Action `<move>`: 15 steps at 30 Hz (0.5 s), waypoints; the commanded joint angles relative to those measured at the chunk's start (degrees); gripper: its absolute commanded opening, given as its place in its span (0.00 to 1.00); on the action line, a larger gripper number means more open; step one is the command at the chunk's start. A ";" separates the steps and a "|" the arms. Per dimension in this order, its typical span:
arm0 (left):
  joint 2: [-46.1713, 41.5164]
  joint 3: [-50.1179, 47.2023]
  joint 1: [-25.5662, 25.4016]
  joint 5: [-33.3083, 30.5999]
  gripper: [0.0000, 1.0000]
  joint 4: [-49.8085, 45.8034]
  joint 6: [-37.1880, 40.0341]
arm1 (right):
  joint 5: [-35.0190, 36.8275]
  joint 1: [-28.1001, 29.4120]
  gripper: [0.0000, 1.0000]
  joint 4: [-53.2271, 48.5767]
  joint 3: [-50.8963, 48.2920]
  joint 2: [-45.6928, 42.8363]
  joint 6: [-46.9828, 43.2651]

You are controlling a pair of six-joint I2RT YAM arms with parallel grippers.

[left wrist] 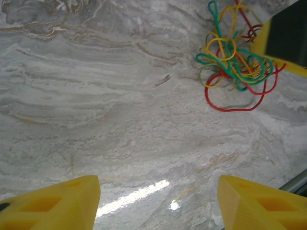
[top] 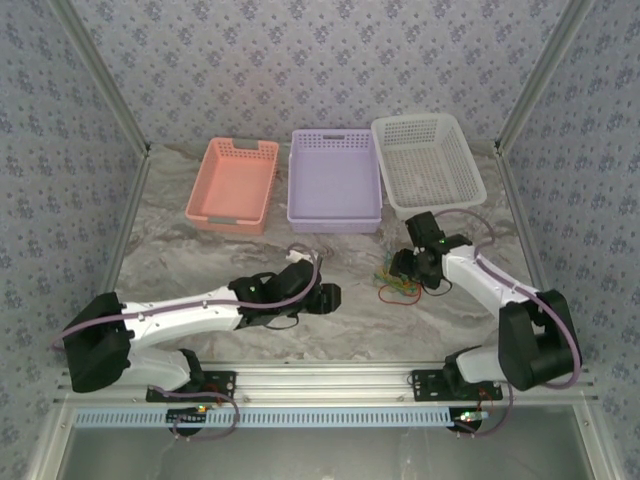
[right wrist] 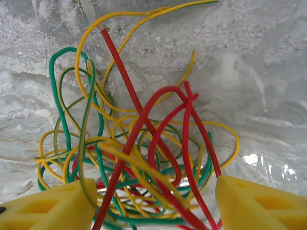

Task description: Untangle the cables

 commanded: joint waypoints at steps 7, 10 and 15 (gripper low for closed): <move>7.53 4.03 1.42 1.98 0.66 6.73 0.36 | -0.18 0.59 0.45 3.35 -0.03 4.78 -2.44; 11.78 5.37 3.57 6.20 0.66 12.23 -0.43 | 0.43 1.64 0.16 3.82 -0.51 4.60 -2.54; 20.94 9.97 6.85 11.69 0.70 16.37 -2.11 | -0.07 5.36 0.00 6.86 -2.71 0.79 -3.16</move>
